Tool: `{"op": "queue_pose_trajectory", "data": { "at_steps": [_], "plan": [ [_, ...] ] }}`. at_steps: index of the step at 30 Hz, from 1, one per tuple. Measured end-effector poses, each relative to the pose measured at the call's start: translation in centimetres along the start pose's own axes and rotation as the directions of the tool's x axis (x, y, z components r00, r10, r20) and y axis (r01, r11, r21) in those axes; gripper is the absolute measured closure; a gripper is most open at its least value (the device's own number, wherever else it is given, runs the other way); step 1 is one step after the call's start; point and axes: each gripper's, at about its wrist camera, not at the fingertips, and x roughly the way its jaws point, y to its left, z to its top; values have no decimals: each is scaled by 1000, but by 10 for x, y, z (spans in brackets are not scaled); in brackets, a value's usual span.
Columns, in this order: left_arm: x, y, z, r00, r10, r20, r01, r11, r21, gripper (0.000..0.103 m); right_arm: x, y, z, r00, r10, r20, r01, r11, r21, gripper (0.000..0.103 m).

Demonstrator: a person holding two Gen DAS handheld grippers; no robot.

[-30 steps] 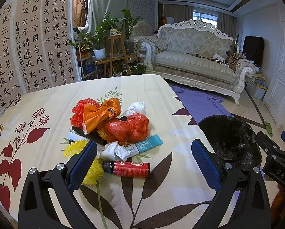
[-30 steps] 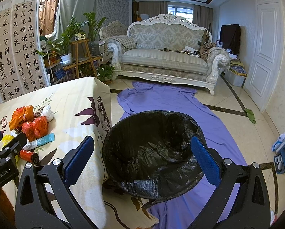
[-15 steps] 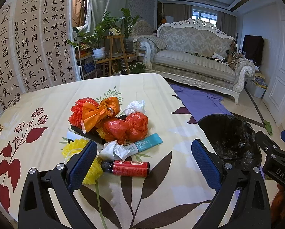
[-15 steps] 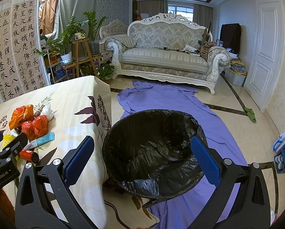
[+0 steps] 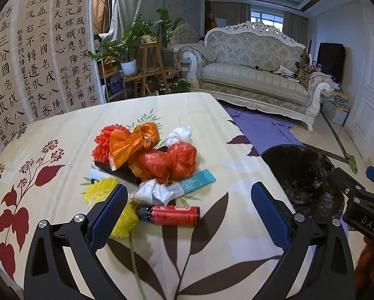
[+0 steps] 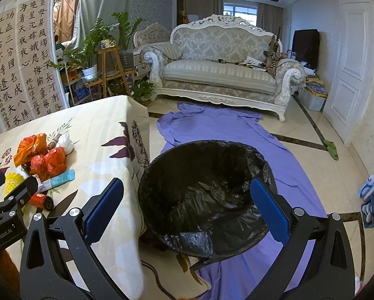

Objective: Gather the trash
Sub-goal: 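Close the left tool on the yellow foam net bundle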

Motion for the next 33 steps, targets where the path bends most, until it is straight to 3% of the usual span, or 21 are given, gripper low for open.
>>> {"op": "queue_pose_trajectory", "data": {
  "at_steps": [7,11,12,15,18,29,33],
  "plan": [
    [-12,26,-12,999,33,-11,-34,999,-24,7,-2,19,-6,998,51,-21,-51,998,-23,5],
    [-19,51,-22,997,74,-32,-76,996,-49,8,-3,32,-8,996,86,-36,-88,995,-47,12],
    [-19,56,-24,996,84,-37,-86,995,-55,11,-3,36,-8,995,92,-40,-94,994,-52,18],
    [-19,74,-29,992,106,-64,-111,991,-80,28,-2,43,-9,992,114,-60,-118,991,-61,20],
    [-16,87,-31,990,115,-84,-124,986,-115,28,0,48,-4,990,125,-69,-131,988,-79,20],
    [13,80,-17,991,93,-97,-104,988,-111,28,8,50,3,987,127,-99,-135,987,-82,20],
    [25,80,-21,986,83,-142,-99,989,-108,43,12,48,4,986,129,-109,-138,987,-80,20]
  ]
}}
